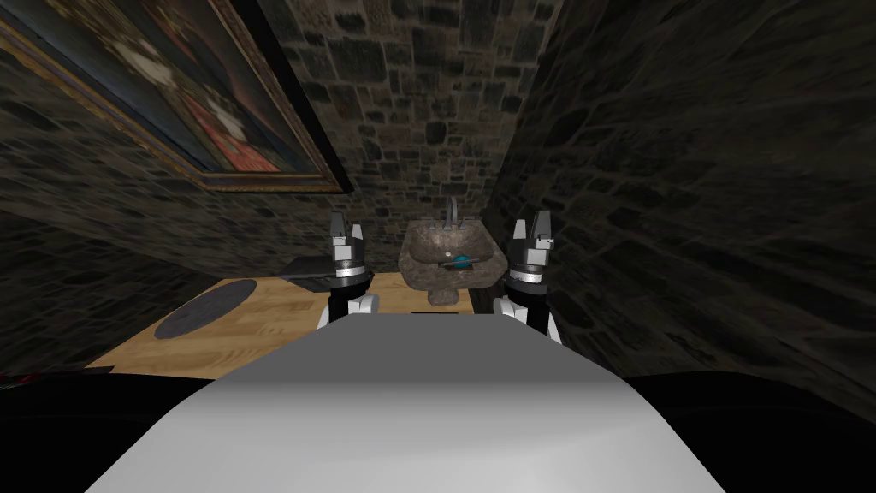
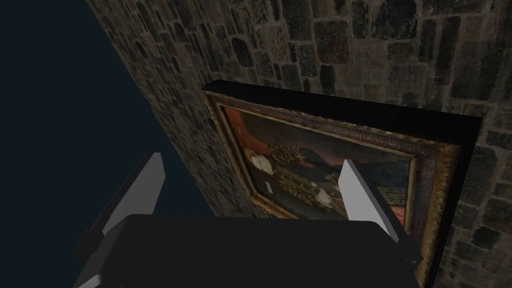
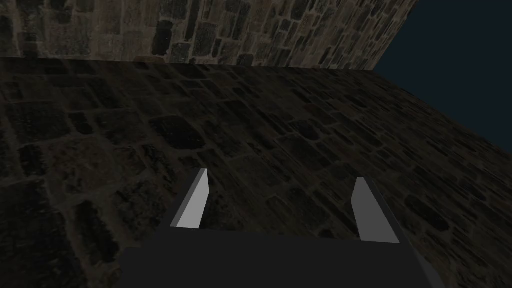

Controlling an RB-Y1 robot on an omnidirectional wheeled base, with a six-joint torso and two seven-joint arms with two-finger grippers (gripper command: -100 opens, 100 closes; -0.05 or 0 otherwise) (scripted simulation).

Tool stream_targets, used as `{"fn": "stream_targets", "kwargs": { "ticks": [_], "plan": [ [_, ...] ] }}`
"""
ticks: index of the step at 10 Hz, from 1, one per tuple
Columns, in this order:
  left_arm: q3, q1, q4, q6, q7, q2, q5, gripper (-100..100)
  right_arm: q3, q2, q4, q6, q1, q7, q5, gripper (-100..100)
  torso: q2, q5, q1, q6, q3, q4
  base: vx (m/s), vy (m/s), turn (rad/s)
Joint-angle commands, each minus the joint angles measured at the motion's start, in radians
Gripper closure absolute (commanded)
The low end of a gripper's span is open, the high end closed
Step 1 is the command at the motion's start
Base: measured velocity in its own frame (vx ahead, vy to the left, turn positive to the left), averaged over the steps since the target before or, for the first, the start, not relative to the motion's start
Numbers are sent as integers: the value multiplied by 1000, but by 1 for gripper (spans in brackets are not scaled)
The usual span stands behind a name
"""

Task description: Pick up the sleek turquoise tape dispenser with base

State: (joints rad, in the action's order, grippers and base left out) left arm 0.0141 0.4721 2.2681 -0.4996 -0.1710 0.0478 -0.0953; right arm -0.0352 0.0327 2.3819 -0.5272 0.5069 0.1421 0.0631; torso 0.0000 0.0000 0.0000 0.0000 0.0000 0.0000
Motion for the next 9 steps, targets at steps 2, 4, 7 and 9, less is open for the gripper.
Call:
{"fn": "stream_targets", "kwargs": {
  "ticks": [2,4,7,9],
  "plan": [
    [0,0,0,0,0,0,0,0,15,51,-12,2,-1,1,19,-100,0,0,1,0,0,0,-13,31,-32],
    [0,0,0,0,0,0,0,0,38,107,-28,6,-1,3,47,-100,2,1,3,0,1,0,-39,69,-55],
    [0,0,0,0,0,0,0,0,88,197,-60,14,-3,6,106,-100,5,1,6,0,3,1,-76,102,-86],
    [0,0,0,0,0,0,0,0,108,247,-72,17,-3,7,129,-100,4,1,6,0,2,1,-56,74,-52]
  ]
}}
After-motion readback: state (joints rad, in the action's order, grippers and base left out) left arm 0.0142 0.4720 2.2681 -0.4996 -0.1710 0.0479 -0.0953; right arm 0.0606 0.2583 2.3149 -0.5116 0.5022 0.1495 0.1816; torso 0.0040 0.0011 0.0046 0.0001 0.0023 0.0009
